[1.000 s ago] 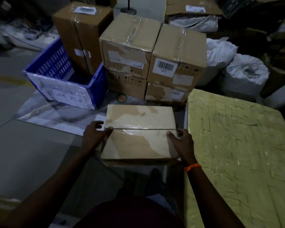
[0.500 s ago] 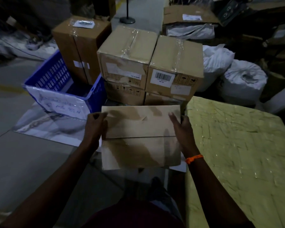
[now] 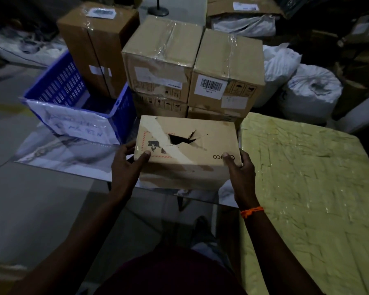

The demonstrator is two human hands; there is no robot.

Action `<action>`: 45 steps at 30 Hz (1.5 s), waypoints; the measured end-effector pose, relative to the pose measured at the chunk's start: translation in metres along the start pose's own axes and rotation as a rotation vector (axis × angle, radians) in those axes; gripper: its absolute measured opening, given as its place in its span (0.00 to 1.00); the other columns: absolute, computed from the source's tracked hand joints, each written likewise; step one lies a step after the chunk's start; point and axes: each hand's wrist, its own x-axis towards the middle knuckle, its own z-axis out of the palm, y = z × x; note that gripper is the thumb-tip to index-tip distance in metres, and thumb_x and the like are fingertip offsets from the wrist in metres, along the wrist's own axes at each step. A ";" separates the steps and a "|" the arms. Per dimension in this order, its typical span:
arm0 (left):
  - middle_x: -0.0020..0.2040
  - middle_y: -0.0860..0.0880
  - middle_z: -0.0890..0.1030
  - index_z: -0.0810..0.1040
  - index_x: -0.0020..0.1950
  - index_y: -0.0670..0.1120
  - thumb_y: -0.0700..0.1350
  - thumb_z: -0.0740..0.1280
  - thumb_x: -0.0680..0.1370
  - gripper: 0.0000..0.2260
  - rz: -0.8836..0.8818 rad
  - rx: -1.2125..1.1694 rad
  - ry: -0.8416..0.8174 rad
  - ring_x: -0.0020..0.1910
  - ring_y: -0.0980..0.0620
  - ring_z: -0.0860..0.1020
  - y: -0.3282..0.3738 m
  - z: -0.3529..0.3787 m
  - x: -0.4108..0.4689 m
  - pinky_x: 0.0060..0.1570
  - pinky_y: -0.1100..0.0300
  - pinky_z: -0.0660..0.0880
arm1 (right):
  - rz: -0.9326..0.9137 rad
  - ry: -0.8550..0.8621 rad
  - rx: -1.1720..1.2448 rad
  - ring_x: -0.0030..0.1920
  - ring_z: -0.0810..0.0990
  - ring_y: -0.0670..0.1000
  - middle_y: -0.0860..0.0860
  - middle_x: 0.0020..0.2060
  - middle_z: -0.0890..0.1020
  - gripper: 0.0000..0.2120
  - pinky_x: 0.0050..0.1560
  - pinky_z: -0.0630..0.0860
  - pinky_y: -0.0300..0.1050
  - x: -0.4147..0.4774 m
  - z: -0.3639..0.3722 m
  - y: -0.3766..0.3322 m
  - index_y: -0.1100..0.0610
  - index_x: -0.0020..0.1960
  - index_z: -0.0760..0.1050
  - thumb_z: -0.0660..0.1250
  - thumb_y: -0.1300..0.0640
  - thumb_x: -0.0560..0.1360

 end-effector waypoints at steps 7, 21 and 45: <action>0.65 0.49 0.79 0.76 0.66 0.54 0.49 0.75 0.77 0.19 0.002 -0.051 -0.022 0.63 0.49 0.80 -0.008 -0.002 -0.001 0.60 0.46 0.80 | -0.045 0.013 -0.031 0.58 0.82 0.46 0.48 0.60 0.83 0.21 0.54 0.79 0.39 -0.006 0.001 0.007 0.47 0.69 0.76 0.73 0.46 0.78; 0.82 0.46 0.60 0.61 0.81 0.47 0.55 0.57 0.83 0.28 0.597 0.747 -0.205 0.82 0.46 0.53 0.016 0.024 0.026 0.78 0.38 0.52 | -0.586 -0.121 -0.690 0.81 0.60 0.59 0.58 0.78 0.67 0.33 0.79 0.58 0.63 0.017 0.035 -0.020 0.60 0.78 0.67 0.54 0.39 0.82; 0.83 0.50 0.39 0.41 0.84 0.51 0.69 0.41 0.81 0.36 0.504 1.214 -0.524 0.82 0.51 0.40 0.024 0.041 0.083 0.80 0.46 0.36 | -0.536 -0.522 -1.042 0.84 0.43 0.51 0.50 0.84 0.45 0.44 0.81 0.41 0.55 0.053 0.060 -0.041 0.50 0.85 0.45 0.33 0.29 0.75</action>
